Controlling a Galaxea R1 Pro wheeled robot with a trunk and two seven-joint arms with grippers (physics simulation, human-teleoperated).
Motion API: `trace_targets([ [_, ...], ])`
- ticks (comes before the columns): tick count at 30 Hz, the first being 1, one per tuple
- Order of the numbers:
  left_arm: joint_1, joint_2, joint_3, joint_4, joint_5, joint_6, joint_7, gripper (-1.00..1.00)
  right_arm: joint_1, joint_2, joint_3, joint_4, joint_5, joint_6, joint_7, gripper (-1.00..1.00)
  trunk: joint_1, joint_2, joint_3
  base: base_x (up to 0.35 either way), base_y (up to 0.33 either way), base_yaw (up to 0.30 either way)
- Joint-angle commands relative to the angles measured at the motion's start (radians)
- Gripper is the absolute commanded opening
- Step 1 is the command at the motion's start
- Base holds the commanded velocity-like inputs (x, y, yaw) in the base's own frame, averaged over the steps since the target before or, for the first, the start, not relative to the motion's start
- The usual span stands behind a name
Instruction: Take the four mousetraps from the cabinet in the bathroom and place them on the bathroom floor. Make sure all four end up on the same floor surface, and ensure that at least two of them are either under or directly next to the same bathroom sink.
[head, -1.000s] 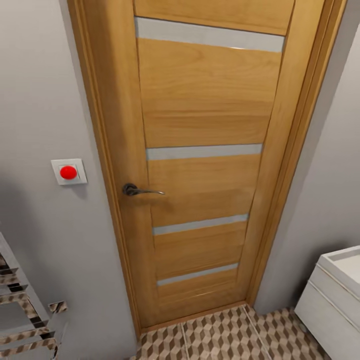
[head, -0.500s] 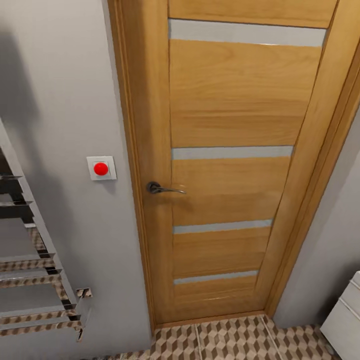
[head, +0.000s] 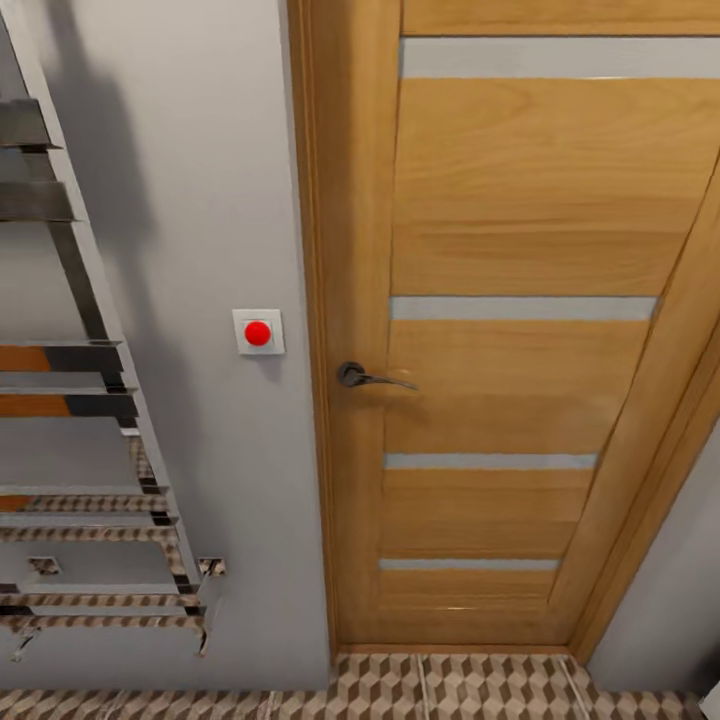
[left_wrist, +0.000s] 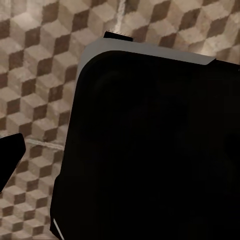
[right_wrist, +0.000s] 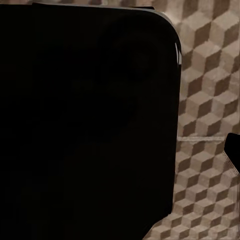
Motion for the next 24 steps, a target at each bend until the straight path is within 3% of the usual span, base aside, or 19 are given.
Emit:
trace_targets([
  [1, 0.0, 0.0, 0.002, -0.001, 0.004, -0.001, 0.0, 1.0, 0.0, 0.0, -0.001, 0.0, -0.001, -0.004, -0.001, 1.0, 0.0, 0.0, -0.001, 0.0, 0.0, 0.265],
  [24, 0.0, 0.0, 0.002, -0.001, 0.004, 0.0, 0.0, 1.0, 0.0, 0.0, 0.009, 0.0, 0.009, -0.005, -0.001, 1.0, 0.0, 0.0, -0.001, 0.0, 0.0, 0.269],
])
